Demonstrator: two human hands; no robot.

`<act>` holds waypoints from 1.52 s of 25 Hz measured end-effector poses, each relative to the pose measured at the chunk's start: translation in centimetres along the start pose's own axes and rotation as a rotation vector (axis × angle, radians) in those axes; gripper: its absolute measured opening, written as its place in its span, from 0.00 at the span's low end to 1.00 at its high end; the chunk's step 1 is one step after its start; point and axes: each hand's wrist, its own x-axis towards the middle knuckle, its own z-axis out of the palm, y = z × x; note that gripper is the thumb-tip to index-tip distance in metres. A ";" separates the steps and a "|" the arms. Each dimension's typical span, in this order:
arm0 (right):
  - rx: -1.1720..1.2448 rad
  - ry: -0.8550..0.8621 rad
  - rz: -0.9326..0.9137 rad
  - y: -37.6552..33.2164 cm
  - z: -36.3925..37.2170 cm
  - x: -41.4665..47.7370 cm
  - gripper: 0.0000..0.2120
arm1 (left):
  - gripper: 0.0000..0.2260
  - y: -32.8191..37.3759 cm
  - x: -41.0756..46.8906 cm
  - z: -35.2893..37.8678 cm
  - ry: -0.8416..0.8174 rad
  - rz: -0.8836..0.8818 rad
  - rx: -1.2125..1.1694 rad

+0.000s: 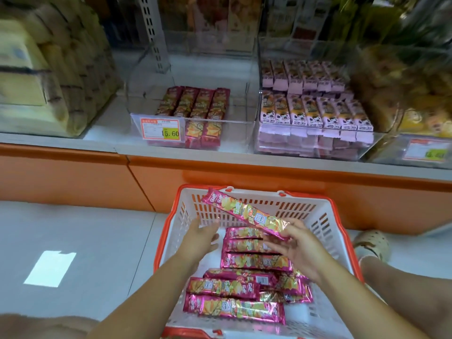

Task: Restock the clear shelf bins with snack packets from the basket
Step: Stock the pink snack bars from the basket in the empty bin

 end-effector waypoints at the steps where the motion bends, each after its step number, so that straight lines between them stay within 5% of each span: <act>1: 0.017 -0.025 0.020 0.2 -0.2 -0.7 0.11 | 0.31 0.7 -0.5 0.4 -0.098 -0.038 -0.150; 5: -0.118 -0.140 0.070 1.4 -0.2 -2.9 0.17 | 0.20 2.4 -2.0 2.0 -0.211 0.001 -0.320; 11: -0.504 -0.146 -0.016 1.1 0.3 -4.4 0.13 | 0.17 3.9 -3.8 2.0 -0.258 0.148 -0.131; 23: -0.556 -0.156 -0.030 1.4 1.9 -4.3 0.21 | 0.15 5.0 -5.0 1.0 -0.244 0.223 -0.022; 27: -0.646 -0.120 -0.174 -0.8 4.7 -4.8 0.15 | 0.17 7.5 -6.0 0.2 -0.258 0.283 0.037; 32: -0.605 -0.143 -0.391 -7.2 10.6 -6.2 0.19 | 0.18 14.2 -8.6 -1.3 -0.328 0.434 0.058; 35: -0.620 -0.137 -0.512 -12.6 14.5 -7.1 0.20 | 0.18 19.2 -8.8 -3.7 -0.125 0.653 0.099; 38: -0.724 0.018 -0.710 -18.6 18.6 -5.6 0.21 | 0.20 22.6 -6.3 -7.9 0.410 0.942 0.446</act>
